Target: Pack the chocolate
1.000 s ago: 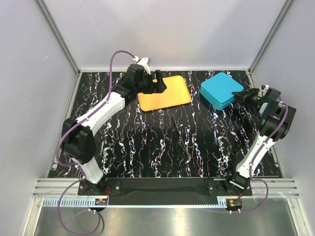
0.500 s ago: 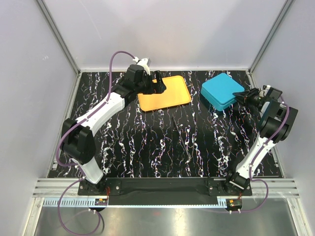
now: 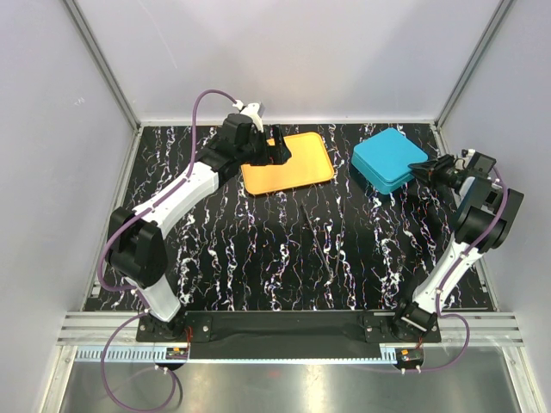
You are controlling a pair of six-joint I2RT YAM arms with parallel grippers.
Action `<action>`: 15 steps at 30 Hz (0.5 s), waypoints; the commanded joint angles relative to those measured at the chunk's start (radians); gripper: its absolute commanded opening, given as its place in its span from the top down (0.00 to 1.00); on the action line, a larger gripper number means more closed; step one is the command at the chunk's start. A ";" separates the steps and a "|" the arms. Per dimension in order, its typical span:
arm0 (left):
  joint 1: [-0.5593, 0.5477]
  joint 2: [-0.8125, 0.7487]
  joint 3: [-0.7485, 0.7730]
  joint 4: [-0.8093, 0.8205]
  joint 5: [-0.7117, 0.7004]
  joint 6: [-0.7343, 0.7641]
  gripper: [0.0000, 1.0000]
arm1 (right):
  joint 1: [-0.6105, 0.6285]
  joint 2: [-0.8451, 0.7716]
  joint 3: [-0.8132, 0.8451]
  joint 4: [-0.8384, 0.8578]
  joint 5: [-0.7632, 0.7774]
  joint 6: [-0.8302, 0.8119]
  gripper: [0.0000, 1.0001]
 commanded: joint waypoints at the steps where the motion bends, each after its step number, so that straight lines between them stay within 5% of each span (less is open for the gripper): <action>1: -0.006 -0.050 0.001 0.031 -0.017 0.007 0.02 | -0.028 -0.056 0.020 -0.068 0.068 -0.055 0.67; 15: -0.013 -0.059 0.000 0.028 -0.024 0.009 0.02 | -0.030 -0.091 0.089 -0.327 0.191 -0.193 0.67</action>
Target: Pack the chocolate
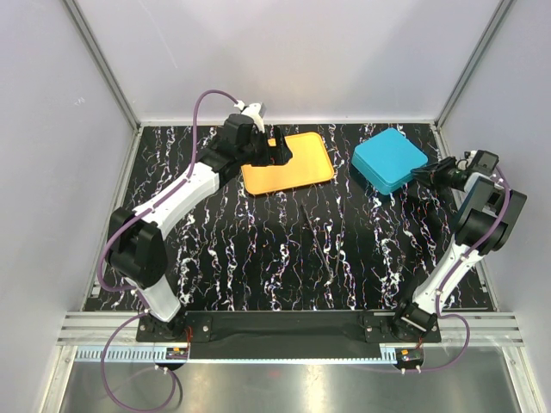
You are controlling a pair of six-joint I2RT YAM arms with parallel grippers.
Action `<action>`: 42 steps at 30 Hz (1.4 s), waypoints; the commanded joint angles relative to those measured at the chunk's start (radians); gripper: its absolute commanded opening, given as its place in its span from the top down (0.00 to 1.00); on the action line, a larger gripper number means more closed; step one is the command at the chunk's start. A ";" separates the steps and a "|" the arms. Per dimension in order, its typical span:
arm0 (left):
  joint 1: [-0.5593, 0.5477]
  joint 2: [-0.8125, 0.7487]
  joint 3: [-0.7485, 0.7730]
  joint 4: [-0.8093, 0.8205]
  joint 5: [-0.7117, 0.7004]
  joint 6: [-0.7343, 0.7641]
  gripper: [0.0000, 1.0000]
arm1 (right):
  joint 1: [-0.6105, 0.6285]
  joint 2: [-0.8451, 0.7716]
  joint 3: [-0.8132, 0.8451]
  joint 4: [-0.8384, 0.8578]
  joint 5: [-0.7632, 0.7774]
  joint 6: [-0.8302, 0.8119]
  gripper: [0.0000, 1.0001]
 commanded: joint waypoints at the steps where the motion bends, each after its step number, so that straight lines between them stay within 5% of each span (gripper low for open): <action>1: -0.005 -0.057 -0.003 0.028 -0.024 0.009 0.02 | -0.023 -0.064 0.041 -0.113 0.110 -0.079 0.67; 6: -0.007 -0.058 -0.005 0.027 -0.023 0.009 0.02 | -0.023 -0.105 0.059 -0.194 0.200 -0.111 0.67; 17: -0.008 -0.057 -0.002 0.027 -0.026 0.012 0.02 | -0.020 -0.145 0.098 -0.166 0.134 -0.109 0.68; 21: -0.008 -0.057 0.000 0.028 -0.027 0.012 0.02 | 0.006 -0.153 0.130 -0.153 0.114 -0.091 0.80; 24: -0.008 -0.061 -0.002 0.025 -0.027 0.012 0.02 | 0.039 -0.115 0.115 -0.049 0.038 -0.027 0.87; 28: -0.008 -0.077 -0.014 0.013 -0.032 0.013 0.02 | 0.082 -0.057 0.012 0.340 -0.065 0.140 0.88; 33: -0.008 -0.116 -0.043 -0.013 -0.009 0.005 0.02 | 0.092 0.084 -0.074 0.517 -0.082 0.282 0.91; 42: -0.007 -0.244 -0.075 -0.117 -0.047 0.058 0.01 | 0.151 0.045 0.105 0.308 -0.076 0.118 0.92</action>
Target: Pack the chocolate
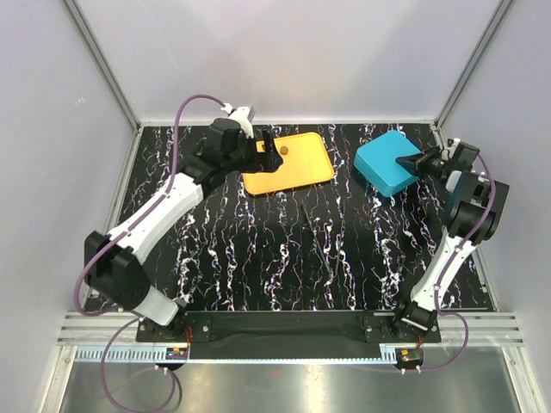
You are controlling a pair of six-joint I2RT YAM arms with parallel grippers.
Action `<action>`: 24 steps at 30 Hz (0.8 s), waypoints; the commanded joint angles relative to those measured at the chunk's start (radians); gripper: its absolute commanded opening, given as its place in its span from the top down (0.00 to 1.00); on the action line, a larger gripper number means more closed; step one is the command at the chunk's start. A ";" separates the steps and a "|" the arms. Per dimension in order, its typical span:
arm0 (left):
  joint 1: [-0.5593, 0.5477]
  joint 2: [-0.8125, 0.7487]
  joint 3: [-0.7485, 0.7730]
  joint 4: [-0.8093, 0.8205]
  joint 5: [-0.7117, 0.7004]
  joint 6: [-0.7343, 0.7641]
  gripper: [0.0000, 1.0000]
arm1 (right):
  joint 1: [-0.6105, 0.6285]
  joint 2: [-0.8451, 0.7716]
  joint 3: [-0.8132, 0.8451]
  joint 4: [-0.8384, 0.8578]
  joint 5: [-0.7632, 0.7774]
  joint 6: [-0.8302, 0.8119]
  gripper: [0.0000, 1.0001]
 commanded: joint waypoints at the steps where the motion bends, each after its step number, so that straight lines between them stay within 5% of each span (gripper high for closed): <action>1: -0.003 -0.103 -0.004 -0.022 -0.039 0.044 0.01 | 0.071 -0.073 0.114 -0.090 0.012 -0.090 0.92; 12: -0.003 -0.304 -0.128 -0.074 -0.065 0.081 0.01 | 0.171 0.009 0.176 -0.121 0.067 -0.147 0.87; 24: -0.003 -0.397 -0.191 -0.110 -0.139 0.112 0.01 | 0.171 0.249 0.452 -0.421 0.113 -0.263 0.89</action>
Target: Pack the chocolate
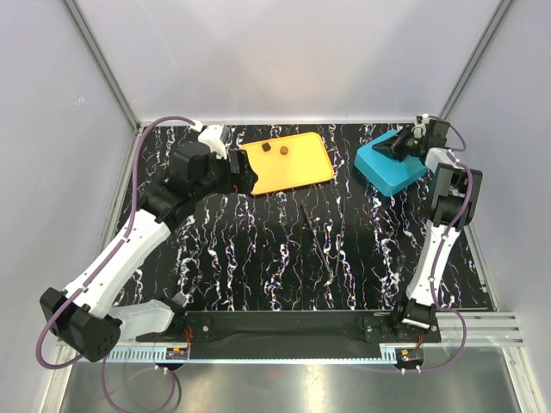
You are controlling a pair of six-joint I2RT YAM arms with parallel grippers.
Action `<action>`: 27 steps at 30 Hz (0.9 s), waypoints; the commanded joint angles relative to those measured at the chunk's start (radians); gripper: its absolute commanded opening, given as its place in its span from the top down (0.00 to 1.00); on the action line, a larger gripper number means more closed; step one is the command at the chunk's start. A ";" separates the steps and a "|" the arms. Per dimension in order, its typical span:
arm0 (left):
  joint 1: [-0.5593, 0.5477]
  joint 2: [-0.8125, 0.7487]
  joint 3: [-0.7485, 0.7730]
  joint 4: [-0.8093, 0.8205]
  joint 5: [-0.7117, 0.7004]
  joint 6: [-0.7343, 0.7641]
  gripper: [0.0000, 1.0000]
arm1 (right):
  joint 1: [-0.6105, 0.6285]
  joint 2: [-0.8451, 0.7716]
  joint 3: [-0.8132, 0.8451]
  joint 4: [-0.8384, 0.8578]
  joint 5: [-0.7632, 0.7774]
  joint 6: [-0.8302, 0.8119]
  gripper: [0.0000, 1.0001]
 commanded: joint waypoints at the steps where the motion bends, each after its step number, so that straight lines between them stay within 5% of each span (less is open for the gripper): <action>1: -0.003 -0.043 -0.003 0.018 -0.044 0.026 0.01 | -0.003 0.080 0.058 -0.121 0.070 -0.084 0.89; 9: -0.003 -0.077 -0.005 0.004 -0.044 0.032 0.01 | -0.003 0.160 0.286 -0.214 0.080 -0.132 0.88; 14: -0.003 -0.115 0.009 -0.021 -0.047 0.038 0.01 | 0.012 0.017 0.271 -0.247 0.102 -0.166 0.81; 17: -0.003 -0.140 0.015 -0.024 -0.052 0.038 0.01 | 0.024 -0.130 0.206 -0.285 0.129 -0.195 0.70; 21: -0.003 -0.173 0.011 -0.004 0.002 0.037 0.01 | 0.047 -0.396 0.040 -0.313 0.199 -0.238 0.35; 22: -0.003 -0.176 0.011 -0.004 0.002 0.032 0.01 | 0.061 -0.437 -0.014 -0.337 0.225 -0.253 0.01; 27: -0.003 -0.213 -0.011 0.007 0.019 0.029 0.01 | 0.171 -0.683 -0.137 -0.549 0.418 -0.340 0.00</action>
